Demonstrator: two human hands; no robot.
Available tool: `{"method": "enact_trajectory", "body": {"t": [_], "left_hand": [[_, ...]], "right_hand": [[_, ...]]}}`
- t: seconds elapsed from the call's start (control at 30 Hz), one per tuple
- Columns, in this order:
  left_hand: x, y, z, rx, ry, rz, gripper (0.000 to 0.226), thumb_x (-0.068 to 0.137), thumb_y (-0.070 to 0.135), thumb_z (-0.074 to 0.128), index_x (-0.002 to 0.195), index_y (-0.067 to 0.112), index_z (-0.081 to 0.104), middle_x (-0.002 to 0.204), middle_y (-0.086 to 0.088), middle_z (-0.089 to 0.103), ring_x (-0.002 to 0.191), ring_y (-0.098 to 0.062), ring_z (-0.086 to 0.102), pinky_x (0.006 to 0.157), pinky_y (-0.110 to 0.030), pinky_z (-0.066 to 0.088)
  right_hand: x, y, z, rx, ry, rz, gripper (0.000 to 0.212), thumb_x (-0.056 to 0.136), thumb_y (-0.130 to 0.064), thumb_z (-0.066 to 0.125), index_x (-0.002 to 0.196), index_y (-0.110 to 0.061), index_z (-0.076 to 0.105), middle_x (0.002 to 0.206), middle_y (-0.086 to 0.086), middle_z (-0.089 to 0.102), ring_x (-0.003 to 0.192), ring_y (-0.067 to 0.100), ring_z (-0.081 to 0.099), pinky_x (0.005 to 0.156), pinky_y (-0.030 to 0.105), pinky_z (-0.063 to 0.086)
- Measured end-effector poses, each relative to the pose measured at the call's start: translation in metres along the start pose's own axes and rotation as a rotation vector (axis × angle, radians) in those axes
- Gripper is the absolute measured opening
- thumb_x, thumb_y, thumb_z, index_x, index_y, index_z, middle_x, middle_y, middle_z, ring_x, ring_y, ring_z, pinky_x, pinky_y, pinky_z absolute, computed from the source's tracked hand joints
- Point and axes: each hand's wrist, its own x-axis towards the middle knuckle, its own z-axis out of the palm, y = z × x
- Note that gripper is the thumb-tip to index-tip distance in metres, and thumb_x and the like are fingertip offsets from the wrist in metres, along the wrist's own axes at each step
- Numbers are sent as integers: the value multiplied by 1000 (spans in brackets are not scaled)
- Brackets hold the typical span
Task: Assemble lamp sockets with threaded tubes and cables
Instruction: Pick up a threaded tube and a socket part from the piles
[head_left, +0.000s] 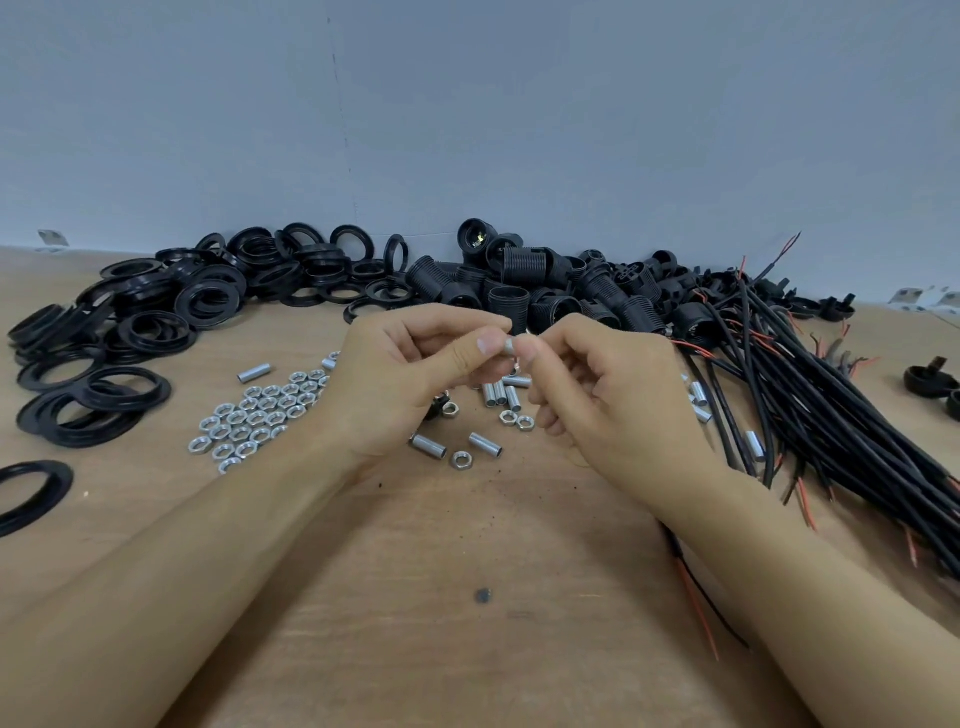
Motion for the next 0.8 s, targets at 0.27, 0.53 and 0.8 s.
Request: {"method": "enact_trajectory", "body": {"t": [0.27,0.53,0.8], "left_hand": [[6,10,-8,-235,61,51,38,74,1,51,108,7,68,81,-8,76,99,-25,70,84,-32,55],[0,6,-1,18,-88,99,57,80,18,60,134,1,51,102,-14,76,113,-29,66,98,-35,49],[-2,7,0,139,-60,172,63,80,30,58,136,3,50,100,-10,77,112,-24,66,94,-30,49]], "right_hand": [[6,9,5,519,-22,395,31,102,-25,51,78,-8,63,58,1,62,45,16,60,42,25,48],[6,9,8,495,-28,434,32,102,-24,51,77,-7,63,56,1,61,43,16,59,40,27,49],[6,8,9,512,13,518,34,102,-23,51,79,-1,62,53,1,57,42,15,57,39,26,49]]}}
